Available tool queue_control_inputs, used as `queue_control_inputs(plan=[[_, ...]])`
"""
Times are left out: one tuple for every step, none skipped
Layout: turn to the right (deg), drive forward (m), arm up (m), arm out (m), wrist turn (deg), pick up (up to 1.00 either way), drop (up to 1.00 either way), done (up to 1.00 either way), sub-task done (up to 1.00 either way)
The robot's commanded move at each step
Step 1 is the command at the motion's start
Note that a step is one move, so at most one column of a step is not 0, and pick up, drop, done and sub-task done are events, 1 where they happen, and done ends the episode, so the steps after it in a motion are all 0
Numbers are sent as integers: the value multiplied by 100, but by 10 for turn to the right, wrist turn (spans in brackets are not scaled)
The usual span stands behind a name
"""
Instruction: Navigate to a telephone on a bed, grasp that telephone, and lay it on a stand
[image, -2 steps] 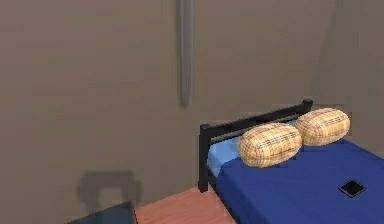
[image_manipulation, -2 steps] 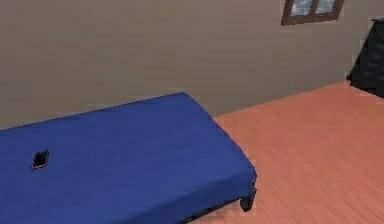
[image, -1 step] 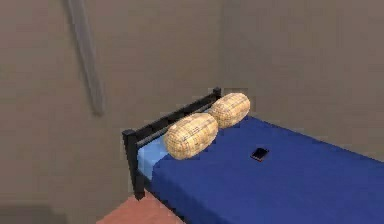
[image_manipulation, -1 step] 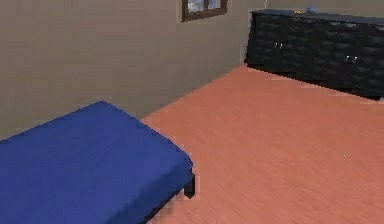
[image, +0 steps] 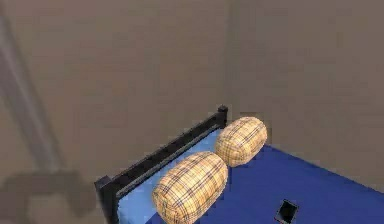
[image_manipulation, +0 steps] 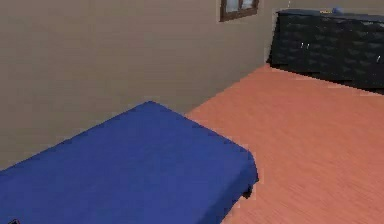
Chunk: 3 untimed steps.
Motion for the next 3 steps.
queue_control_inputs(plan=[[-450, 0, 0, 0, 0, 0, 0, 0, 0], [-90, 0, 0, 0, 0, 0, 0, 0, 0], [0, 0, 50, 0, 0, 0, 0, 0, 0]])
